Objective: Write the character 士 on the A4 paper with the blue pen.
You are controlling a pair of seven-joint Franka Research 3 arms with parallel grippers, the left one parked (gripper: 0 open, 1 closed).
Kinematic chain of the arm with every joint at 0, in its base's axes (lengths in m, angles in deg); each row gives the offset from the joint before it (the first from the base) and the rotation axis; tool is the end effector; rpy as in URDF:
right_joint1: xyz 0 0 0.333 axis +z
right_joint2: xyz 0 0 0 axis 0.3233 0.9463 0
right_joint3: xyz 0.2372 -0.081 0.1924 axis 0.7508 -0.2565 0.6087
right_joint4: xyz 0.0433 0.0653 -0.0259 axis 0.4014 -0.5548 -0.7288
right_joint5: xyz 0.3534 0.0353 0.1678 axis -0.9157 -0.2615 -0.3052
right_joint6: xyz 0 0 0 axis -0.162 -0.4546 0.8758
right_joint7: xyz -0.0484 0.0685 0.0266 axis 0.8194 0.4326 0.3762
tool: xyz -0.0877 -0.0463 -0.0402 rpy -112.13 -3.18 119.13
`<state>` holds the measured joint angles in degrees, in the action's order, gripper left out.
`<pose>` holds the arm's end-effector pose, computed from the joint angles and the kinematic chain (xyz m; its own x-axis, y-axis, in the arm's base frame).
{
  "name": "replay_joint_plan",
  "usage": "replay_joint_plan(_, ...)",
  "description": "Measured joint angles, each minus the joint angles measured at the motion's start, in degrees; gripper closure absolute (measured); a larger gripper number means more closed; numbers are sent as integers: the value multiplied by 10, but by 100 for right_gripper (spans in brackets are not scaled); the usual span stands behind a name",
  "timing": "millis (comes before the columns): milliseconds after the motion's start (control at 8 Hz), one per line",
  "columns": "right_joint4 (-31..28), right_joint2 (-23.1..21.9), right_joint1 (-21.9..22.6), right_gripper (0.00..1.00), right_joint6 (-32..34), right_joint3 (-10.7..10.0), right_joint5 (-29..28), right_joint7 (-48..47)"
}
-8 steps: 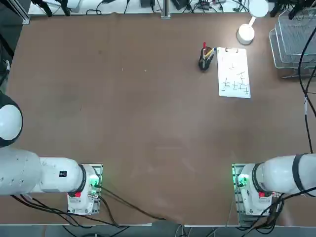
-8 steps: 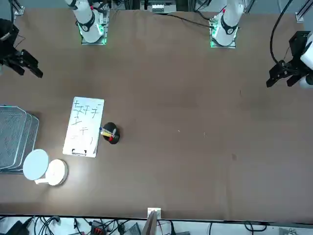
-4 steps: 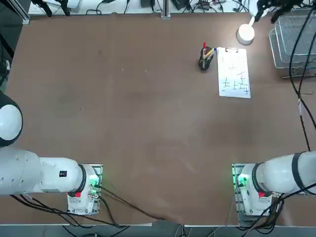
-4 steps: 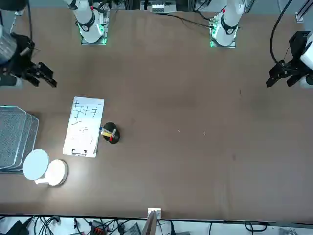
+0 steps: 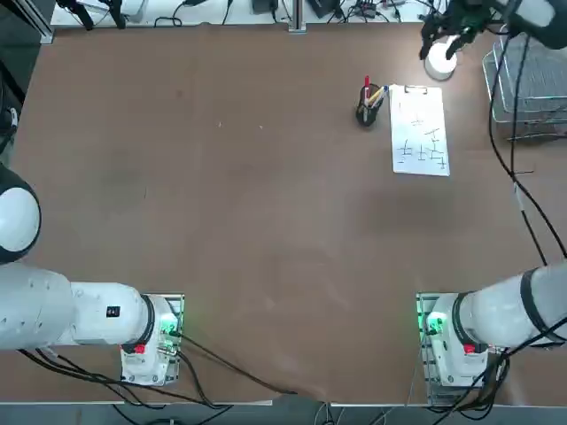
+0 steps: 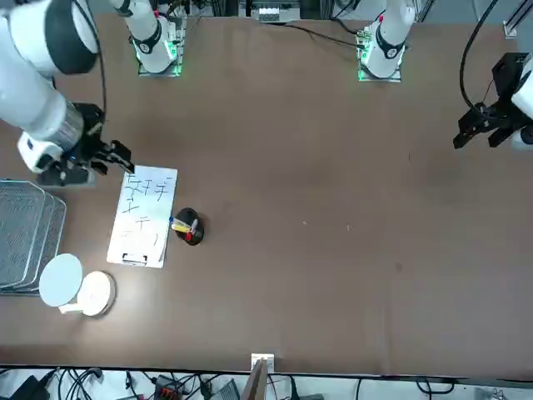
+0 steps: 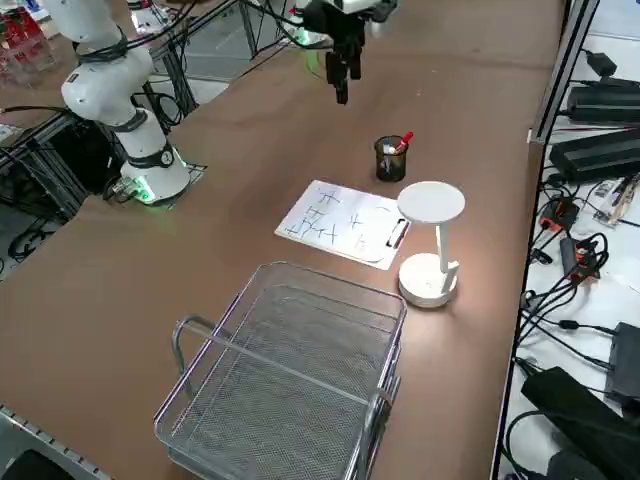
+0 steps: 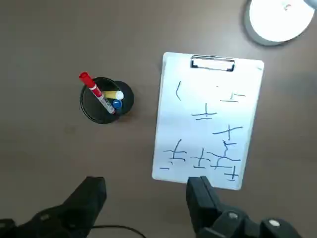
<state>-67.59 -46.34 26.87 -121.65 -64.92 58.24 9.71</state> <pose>0.5828 0.1064 0.4770 0.9991 0.0392 -0.0163 0.0377 -0.9958 -0.0830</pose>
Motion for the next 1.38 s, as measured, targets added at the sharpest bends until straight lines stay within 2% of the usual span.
replay_joint_plan(250, -1, 38, 23, 5, -40, 2, 0, 0)
replay_joint_plan(625, -15, 74, 32, 6, -95, 4, 0, 2)
replay_joint_plan(1375, -26, 143, 45, 19, -209, 5, -2, 8)
